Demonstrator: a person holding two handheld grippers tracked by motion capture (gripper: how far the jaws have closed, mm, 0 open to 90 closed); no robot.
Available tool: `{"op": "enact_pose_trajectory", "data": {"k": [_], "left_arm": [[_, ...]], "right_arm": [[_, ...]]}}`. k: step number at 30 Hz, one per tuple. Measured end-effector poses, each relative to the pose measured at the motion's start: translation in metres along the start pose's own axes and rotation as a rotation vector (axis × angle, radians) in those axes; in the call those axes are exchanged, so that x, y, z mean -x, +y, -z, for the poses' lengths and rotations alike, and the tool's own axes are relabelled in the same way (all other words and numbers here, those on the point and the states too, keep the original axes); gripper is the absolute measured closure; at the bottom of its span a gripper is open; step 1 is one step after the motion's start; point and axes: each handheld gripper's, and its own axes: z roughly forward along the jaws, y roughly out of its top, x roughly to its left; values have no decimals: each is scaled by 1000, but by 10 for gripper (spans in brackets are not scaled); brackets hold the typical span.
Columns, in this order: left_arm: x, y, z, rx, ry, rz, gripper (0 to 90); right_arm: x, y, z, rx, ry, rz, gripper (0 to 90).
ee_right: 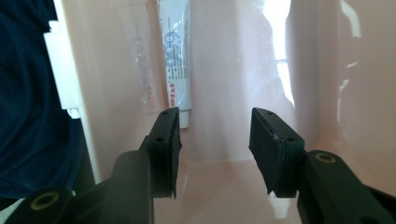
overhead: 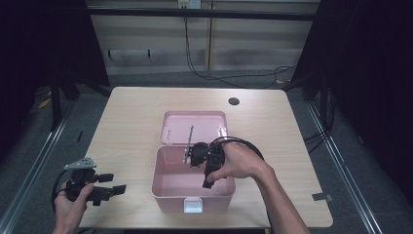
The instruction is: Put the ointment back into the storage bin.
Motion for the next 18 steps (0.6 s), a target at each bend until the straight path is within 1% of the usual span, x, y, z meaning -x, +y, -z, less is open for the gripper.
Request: {"op": "enact_pose_trajectory", "data": {"k": [2, 3, 4, 7, 8, 9, 10, 11, 12, 14, 15, 18], "left_arm": [[0, 0, 0, -1, 2, -1, 200], [0, 0, 0, -1, 1, -1, 200], [0, 0, 0, -1, 1, -1, 200], [0, 0, 0, -1, 0, 0, 200], [0, 0, 0, 0, 0, -1, 200], [0, 0, 0, -1, -1, 0, 200], [0, 0, 0, -1, 0, 0, 200], [0, 0, 0, 0, 1, -1, 200], [0, 0, 0, 0, -4, 0, 200], [0, 0, 0, 3, -3, 1, 200], [0, 0, 0, 1, -5, 1, 200], [0, 0, 0, 2, -5, 2, 200]], "right_arm": [[-1, -1, 4, 9, -5, -14, 538], [-1, -1, 5, 3, -6, -4, 538], [-1, -1, 7, 3, -9, -14, 537], [0, -3, 11, 19, -16, -7, 537], [-1, -3, 11, 16, -15, -19, 537], [0, -4, 12, 19, -20, -12, 537], [0, -5, 13, 17, -18, -22, 537], [1, -6, 14, 28, -20, -11, 534], [0, -7, 15, 26, -22, -23, 535], [-1, -8, 18, 32, -26, -30, 532], [0, -10, 21, 38, -32, -22, 529], [-1, -13, 27, 58, -43, -28, 508]]}}
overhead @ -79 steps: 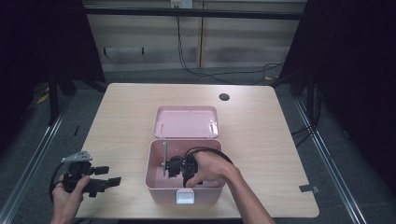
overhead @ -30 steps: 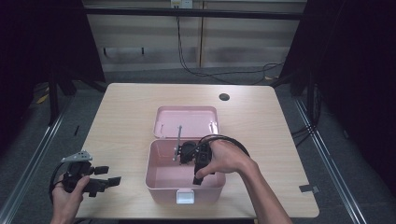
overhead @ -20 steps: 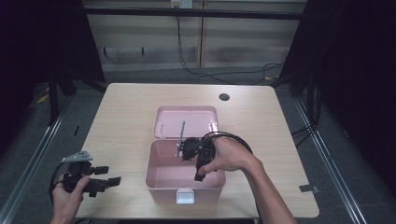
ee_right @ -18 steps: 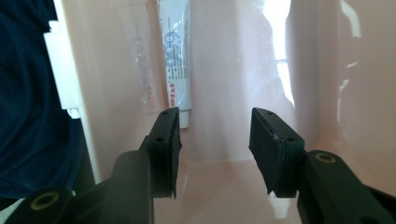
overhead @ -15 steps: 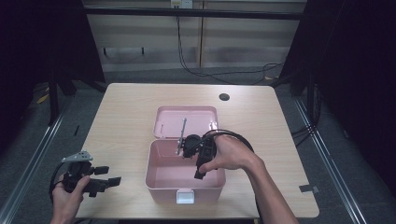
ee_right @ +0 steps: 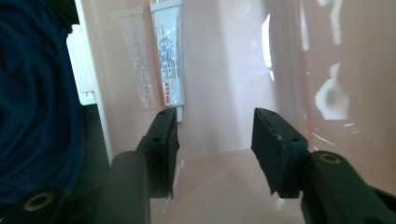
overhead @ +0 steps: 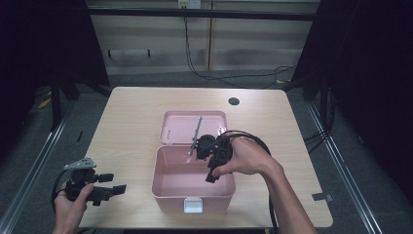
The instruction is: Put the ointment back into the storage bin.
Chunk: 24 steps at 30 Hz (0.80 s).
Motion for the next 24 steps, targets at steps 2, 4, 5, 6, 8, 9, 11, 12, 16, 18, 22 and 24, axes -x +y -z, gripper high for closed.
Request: {"op": "enact_pose_trajectory", "data": {"k": [2, 4, 5, 6, 8, 9, 11, 12, 16, 18, 22, 24], "left_arm": [[0, 0, 0, 2, 1, 0, 200], [0, 0, 0, 1, 2, 1, 200], [0, 0, 0, 2, 2, 0, 200], [0, 0, 0, 2, 1, -1, 199], [0, 0, 0, 4, 2, 1, 200], [0, 0, 0, 2, 1, -3, 200], [0, 0, 1, 3, 3, -2, 200], [0, 0, 0, 3, 3, -3, 200], [0, 0, 1, 2, 4, -4, 200], [0, 0, 0, 5, 5, 0, 199], [0, 0, 0, 4, 4, 1, 200], [0, 0, 0, 2, 3, 0, 200]], "right_arm": [[0, -2, 3, 5, -7, -8, 508], [1, -4, 7, 5, -12, -10, 508], [1, -5, 8, 16, -15, -12, 508], [1, -7, 10, 15, -17, -18, 507], [1, -9, 13, 24, -21, -19, 501], [1, -11, 15, 32, -25, -23, 499], [1, -16, 20, 53, -29, -29, 500], [1, -17, 21, 52, -30, -38, 500], [2, -26, 28, 64, -41, -65, 500], [3, -31, 32, 75, -49, -69, 500], [3, -41, 36, 76, -63, -92, 500], [3, -47, 38, 76, -67, -106, 500]]}}
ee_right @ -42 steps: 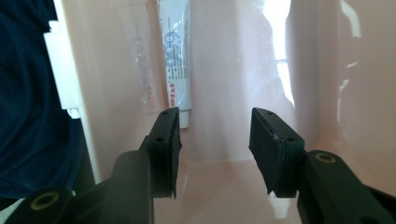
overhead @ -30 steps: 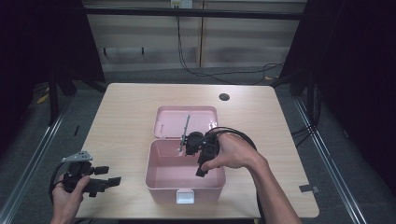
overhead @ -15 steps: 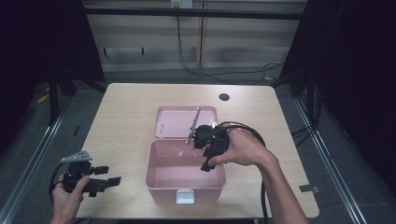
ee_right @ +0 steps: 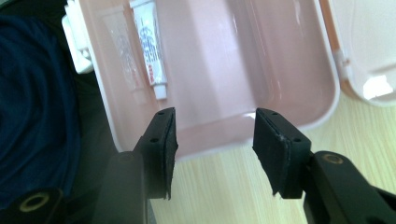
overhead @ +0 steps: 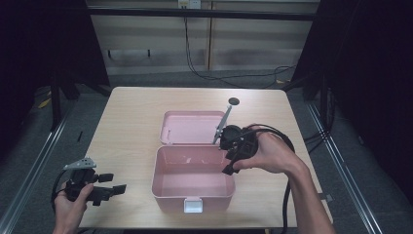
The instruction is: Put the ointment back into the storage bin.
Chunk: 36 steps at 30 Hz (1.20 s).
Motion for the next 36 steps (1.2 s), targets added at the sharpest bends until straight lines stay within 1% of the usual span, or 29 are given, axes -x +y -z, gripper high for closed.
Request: {"op": "enact_pose_trajectory", "data": {"k": [1, 3, 4, 7, 9, 11, 14, 16, 19, 20, 21, 22, 24, 26, 27, 28, 29, 32, 33, 35, 36], "left_arm": [[0, 0, 0, 0, 0, 0, 200], [0, 0, 0, 0, 1, 0, 200], [0, 0, 0, -1, 2, -1, 200], [0, 0, 0, 4, 7, -1, 200], [0, 0, 0, 2, 5, -1, 200], [0, 0, 0, 2, 8, 0, 200], [0, 0, 0, 1, 5, 2, 200], [-1, 0, 0, 2, 8, -2, 200], [0, 0, 0, 2, 8, 1, 200], [0, 0, 0, 1, 9, 0, 200], [0, 0, 0, 1, 8, 2, 200], [0, 0, 0, 1, 9, 3, 200], [-1, 0, 0, 0, 9, 1, 200], [-1, 0, 0, 1, 8, 4, 200], [-1, 0, 0, 1, 8, 5, 199], [-1, 0, -1, 1, 8, 6, 200], [-1, 0, -1, 1, 9, 5, 200], [-1, 0, 0, -1, 7, 5, 200], [-1, 0, -1, -1, 9, 3, 199], [-2, 0, -1, -6, 5, 0, 200], [-1, 0, -1, -5, 10, 2, 200]], "right_arm": [[1, -3, 1, 3, -4, -11, 500], [2, -9, 3, 7, -8, -19, 500], [3, -12, 4, 11, -9, -36, 500], [5, -20, 8, 18, -17, -48, 501], [5, -24, 8, 11, -22, -51, 503], [5, -28, 6, -4, -22, -54, 503], [7, -35, 3, -11, -17, -62, 503], [9, -40, 0, -16, -14, -65, 503], [10, -49, -6, -15, -12, -90, 503], [11, -53, -9, -14, -2, -92, 503], [11, -55, -11, -14, 1, -94, 503], [10, -58, -14, -19, 2, -107, 503], [11, -65, -20, -22, 9, -107, 504], [11, -71, -24, -22, 14, -115, 507], [11, -74, -26, -23, 14, -128, 509], [11, -76, -28, -24, 15, -123, 509], [10, -78, -30, -31, 20, -133, 509], [12, -87, -35, -30, 9, -141, 505], [13, -92, -37, -27, 0, -152, 505], [14, -99, -43, -40, 7, -160, 505], [14, -102, -45, -46, 3, -159, 504]]}}
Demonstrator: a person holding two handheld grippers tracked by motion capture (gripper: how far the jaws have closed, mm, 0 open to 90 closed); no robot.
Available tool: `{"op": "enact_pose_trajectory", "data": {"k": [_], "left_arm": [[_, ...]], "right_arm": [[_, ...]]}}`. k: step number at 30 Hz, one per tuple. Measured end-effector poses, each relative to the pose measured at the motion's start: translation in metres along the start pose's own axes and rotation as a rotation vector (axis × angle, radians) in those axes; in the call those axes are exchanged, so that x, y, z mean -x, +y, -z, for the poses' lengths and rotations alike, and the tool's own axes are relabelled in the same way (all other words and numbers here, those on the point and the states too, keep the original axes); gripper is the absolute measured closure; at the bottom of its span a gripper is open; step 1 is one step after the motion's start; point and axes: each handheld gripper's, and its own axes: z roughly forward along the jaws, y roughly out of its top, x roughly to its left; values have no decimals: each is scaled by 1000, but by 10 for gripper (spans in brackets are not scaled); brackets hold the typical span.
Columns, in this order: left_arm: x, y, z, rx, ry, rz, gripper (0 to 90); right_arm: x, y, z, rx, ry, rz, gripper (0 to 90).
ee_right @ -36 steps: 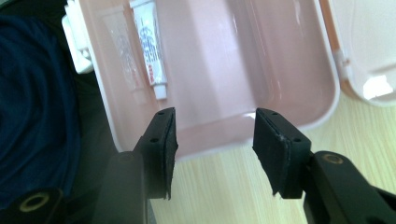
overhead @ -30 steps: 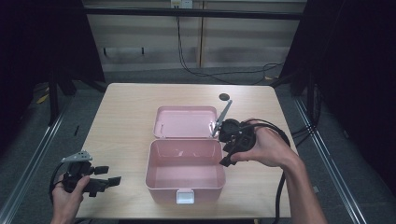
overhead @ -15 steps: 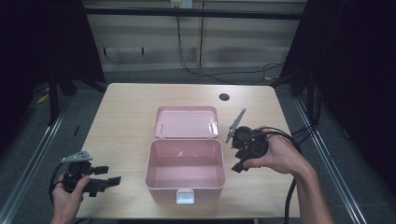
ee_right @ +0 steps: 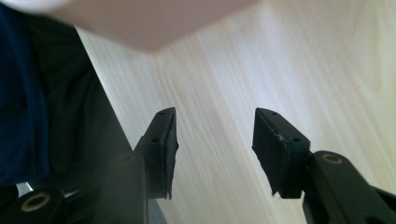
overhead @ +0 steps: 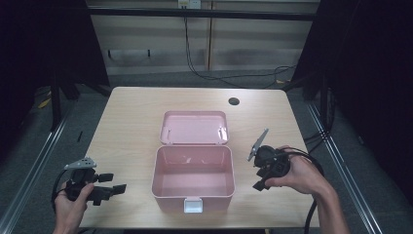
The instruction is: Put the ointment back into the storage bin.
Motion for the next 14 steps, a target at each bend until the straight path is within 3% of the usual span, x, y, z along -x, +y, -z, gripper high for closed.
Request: {"op": "enact_pose_trajectory", "data": {"k": [14], "left_arm": [[0, 0, 0, -5, 2, -5, 199]], "right_arm": [[6, -30, -32, -5, -10, -57, 483]]}}
